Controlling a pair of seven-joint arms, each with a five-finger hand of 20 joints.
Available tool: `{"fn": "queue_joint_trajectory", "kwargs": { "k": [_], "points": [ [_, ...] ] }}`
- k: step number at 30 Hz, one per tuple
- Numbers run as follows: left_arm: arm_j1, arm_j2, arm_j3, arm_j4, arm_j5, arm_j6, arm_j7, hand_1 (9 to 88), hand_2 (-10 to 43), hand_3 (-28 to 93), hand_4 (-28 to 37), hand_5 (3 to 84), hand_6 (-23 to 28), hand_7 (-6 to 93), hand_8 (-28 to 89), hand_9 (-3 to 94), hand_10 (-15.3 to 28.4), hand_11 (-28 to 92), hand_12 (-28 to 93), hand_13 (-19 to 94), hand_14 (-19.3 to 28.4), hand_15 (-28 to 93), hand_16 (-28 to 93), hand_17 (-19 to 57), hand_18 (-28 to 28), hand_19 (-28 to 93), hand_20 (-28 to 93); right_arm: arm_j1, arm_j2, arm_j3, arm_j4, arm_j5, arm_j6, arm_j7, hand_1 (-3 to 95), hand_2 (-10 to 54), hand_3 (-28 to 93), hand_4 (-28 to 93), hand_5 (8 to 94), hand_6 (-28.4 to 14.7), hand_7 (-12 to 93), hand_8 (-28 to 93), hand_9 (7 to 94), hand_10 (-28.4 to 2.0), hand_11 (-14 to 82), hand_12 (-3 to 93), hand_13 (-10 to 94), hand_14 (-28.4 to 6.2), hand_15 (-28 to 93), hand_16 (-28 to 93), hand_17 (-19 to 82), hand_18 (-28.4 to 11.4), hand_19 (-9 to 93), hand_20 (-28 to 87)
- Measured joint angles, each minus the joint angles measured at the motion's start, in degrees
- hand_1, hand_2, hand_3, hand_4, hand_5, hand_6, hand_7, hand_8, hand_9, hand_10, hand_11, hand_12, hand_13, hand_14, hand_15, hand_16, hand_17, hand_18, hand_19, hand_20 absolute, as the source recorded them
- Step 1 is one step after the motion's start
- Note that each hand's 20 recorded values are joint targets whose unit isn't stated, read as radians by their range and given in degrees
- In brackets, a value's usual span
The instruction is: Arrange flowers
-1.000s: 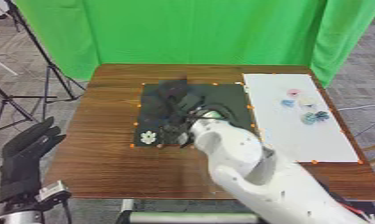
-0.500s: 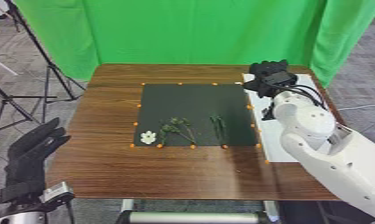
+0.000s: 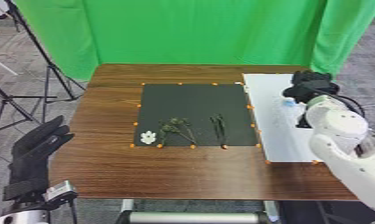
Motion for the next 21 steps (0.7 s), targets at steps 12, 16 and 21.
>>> {"fn": "queue_joint_trajectory", "kwargs": {
  "k": [12, 16, 21],
  "points": [
    [-0.02, 0.85, 0.44, 0.02, -0.92, 0.50, 0.70, 25.0, 6.2, 85, -18.8, 40.8, 10.5, 16.3, -11, 34.9, 20.0, 38, 7, 26, 27.4, 66, -18, -9.7, 21.7, 59, 4, -4.60, 0.36, 1.29, 1.78, 1.70, -2.14, 2.52, 23.0, 4.0, 85, -23, 48.5, -9.3, 17, -12, 47.3, -21.9, 21.2, 14.8, 46, -19.3, 75, 11, 16, -27.0, 79, 19],
    [-0.17, 0.82, 0.58, 0.06, -0.84, 0.48, 0.67, 25.1, 6.2, 85, -18.9, 40.8, 10.5, 16.3, -11, 34.9, 20.1, 38, 7, 26, 27.5, 66, -18, -9.7, 21.7, 59, 4, -4.50, 0.41, 0.63, 2.87, 2.39, -2.43, 3.75, 23.7, 3.6, 85, -23, 48.7, -9.4, 17, -12, 47.3, -21.9, 21.1, 14.7, 47, -19.1, 75, 11, 16, -27.0, 80, 19],
    [-0.39, 0.55, 0.58, 0.06, -0.63, 0.39, 0.53, 25.1, 6.3, 85, -18.8, 40.8, 10.5, 16.2, -11, 34.9, 20.1, 38, 7, 26, 27.4, 66, -18, -9.7, 21.7, 59, 4, -5.15, 0.53, 1.32, 3.23, 2.89, -2.87, 4.75, 24.1, 3.3, 85, -23, 49.0, -9.4, 17, -12, 47.3, -21.9, 21.1, 14.7, 47, -19.0, 75, 11, 17, -27.0, 80, 18]
  ]
}}
